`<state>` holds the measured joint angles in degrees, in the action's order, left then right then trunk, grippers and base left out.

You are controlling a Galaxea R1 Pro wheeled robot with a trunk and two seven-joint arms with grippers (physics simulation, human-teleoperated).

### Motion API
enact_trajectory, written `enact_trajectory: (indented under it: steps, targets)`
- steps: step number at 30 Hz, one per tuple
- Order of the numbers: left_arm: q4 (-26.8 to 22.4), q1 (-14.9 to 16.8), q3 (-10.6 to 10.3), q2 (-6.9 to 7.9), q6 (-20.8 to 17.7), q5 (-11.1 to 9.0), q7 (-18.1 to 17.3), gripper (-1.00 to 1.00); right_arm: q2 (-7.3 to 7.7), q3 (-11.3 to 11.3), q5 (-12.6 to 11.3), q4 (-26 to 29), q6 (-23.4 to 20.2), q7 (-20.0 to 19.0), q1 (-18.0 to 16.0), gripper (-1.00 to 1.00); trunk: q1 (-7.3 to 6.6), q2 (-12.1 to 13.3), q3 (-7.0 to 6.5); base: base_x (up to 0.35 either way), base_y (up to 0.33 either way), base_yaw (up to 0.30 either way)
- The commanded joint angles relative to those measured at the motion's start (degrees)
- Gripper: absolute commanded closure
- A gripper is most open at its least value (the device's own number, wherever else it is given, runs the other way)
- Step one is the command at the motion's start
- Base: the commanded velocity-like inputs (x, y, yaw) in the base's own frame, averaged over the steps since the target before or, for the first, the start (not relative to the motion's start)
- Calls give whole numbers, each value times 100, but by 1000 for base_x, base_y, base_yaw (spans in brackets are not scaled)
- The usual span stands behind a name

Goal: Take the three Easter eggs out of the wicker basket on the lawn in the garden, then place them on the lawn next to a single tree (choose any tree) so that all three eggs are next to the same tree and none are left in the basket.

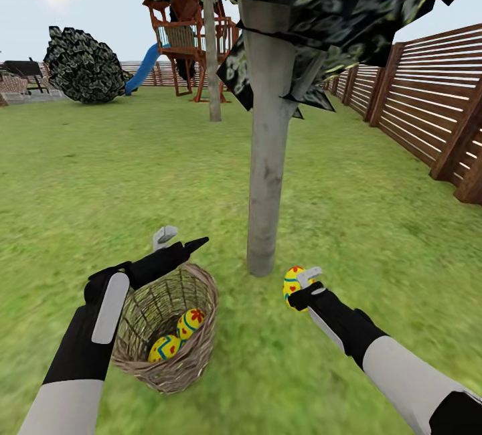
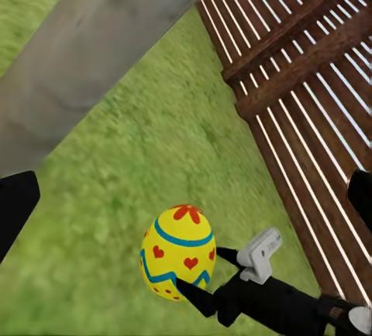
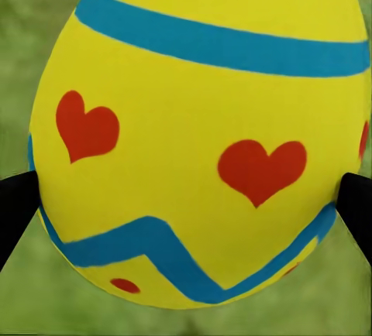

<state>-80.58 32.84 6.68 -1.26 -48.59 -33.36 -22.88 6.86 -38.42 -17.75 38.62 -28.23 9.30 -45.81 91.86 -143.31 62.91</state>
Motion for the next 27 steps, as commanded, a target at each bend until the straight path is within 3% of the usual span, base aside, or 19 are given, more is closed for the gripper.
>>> enact_trajectory:
  steps: [1, 8, 10, 12, 16, 21, 27]
  targets:
    - [-2, 1, 17, -6, -38, -11, -30, -100, 9, -146, -50, 22, -15, 59, -7, 100, -1, -2, 5, 9, -7, 0]
    - [-2, -5, -8, -12, -37, -20, -34, -100, -147, -207, -82, -8, -15, 28, -14, 100, 7, -6, 72, 1, -1, 0]
    - [-9, -5, -23, -16, -47, -23, -58, -100, -352, -208, -78, -229, -11, 27, -27, 100, 12, -9, 116, 0, 0, 0]
    - [-17, -5, -170, -102, -53, -42, -314, -100, -524, -205, -49, -870, 108, 22, -83, 100, 17, -12, 160, 0, 0, 0]
    - [-28, -5, -314, -136, -33, -142, -459, -100, -507, -208, -44, -936, 691, -15, -103, 100, 17, -12, 160, 0, 0, 0]
    - [-38, -5, -470, -154, -20, -197, -463, -100, -516, -221, -44, -787, 740, 66, -104, 100, 17, -12, 160, -179, -170, 162]
    - [-46, -5, -500, -161, -27, -205, -463, -100, -536, -227, -37, -825, 740, 290, -95, 100, 17, -12, 160, -232, -251, 298]
